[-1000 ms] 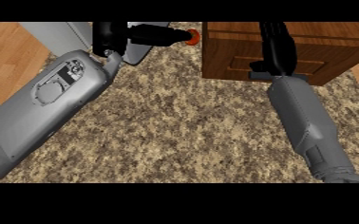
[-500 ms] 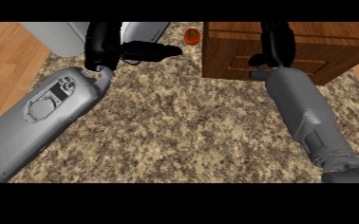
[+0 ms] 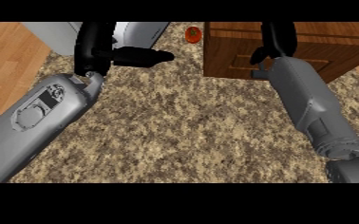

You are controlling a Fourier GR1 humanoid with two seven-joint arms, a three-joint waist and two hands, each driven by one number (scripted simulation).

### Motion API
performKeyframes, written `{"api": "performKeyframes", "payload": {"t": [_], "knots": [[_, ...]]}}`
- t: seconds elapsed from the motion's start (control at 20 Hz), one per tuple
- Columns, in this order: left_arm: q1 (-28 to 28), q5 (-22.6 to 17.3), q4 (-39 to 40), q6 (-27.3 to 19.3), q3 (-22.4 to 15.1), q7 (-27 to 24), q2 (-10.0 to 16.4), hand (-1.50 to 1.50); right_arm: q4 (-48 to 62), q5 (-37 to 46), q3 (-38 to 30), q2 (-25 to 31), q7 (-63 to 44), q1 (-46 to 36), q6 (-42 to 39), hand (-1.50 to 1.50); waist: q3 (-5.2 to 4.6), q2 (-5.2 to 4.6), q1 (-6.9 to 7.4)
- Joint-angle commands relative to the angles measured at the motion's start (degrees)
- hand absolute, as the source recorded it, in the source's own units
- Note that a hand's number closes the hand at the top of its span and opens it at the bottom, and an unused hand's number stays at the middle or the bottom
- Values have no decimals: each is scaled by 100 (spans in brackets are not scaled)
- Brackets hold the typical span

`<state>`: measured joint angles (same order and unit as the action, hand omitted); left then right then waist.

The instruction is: Pick up the can, place it into the drawer and close the drawer

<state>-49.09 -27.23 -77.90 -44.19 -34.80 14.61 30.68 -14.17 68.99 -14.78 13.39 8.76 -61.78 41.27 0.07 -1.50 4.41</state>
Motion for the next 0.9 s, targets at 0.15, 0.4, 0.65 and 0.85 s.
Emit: {"api": "performKeyframes", "payload": {"t": [0.15,0.4,0.65,0.85], "knots": [[185,45,-132,55,67,-20,78,-150,-216,-1114,-873,-420,780,-513,-274,-150,24,-17,97],[387,72,-217,36,62,-85,35,-150,-326,-1674,-1350,-657,1177,-695,-461,-150,19,1,83],[706,108,-406,31,95,-136,139,-150,-450,-2522,-2018,-775,1805,-652,-1009,-150,16,78,-48],[866,59,-279,175,365,-227,278,-150,-444,-2942,-2333,-899,1847,-727,-1304,-150,1,94,-199]]}}
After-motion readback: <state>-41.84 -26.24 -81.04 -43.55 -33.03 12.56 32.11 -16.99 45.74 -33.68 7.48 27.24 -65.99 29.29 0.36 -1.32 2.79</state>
